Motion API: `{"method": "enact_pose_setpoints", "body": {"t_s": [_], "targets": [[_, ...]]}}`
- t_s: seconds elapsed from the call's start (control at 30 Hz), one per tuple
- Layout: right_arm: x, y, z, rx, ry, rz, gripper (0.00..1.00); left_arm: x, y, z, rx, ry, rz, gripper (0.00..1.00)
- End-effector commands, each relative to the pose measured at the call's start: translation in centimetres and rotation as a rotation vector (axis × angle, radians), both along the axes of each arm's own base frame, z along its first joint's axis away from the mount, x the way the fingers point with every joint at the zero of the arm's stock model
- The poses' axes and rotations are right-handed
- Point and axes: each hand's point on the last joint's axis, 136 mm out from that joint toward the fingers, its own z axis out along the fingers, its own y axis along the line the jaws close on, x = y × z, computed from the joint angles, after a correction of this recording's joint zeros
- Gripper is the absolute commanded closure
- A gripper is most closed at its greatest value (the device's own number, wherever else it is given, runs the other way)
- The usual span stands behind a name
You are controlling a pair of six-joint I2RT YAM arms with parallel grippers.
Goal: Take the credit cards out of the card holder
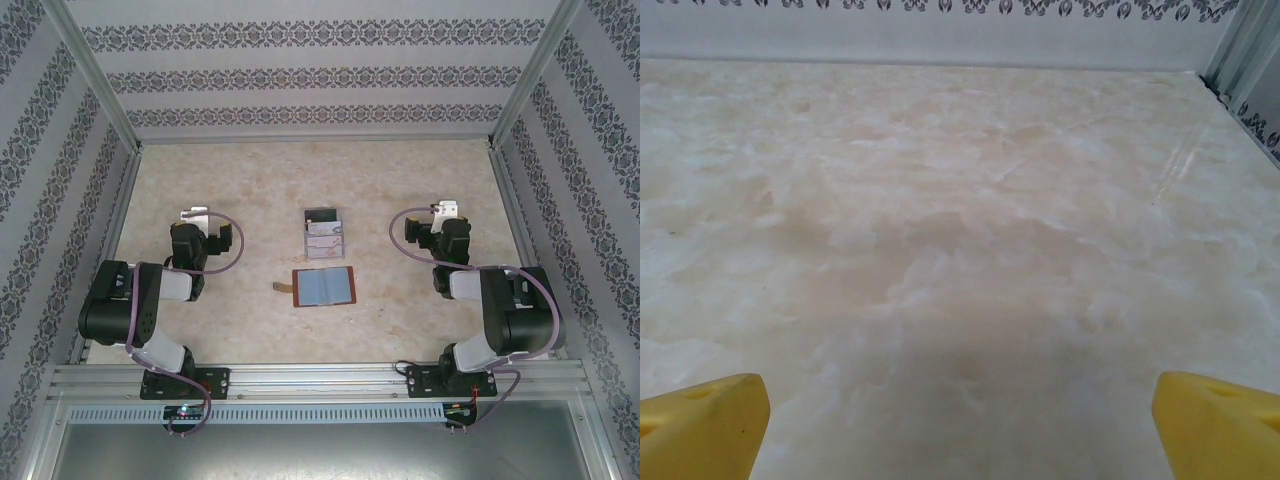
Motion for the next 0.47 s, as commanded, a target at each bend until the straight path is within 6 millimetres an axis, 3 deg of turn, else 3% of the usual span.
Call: {"method": "enact_pose_setpoints", "body": {"t_s": [0.0,0.13,0.43], "targets": [[0.28,0.34,1.07,0.024,-0.047,0.01,0.02,0.39,-0.12,0.92,-0.026,-0.052,-0.009,0.0],[0.3,0.36,1.13,0.026,-0.049,0.011,0.02,0.38,-1.02,0.92,-0.025,-0.051,-0.064,0.0],[0.34,0.53,1.03,0.028,-0.045,0.025,0.02,0.36,-0.99,0.87,-0.026,-0.05,-0.063,0.0]]}}
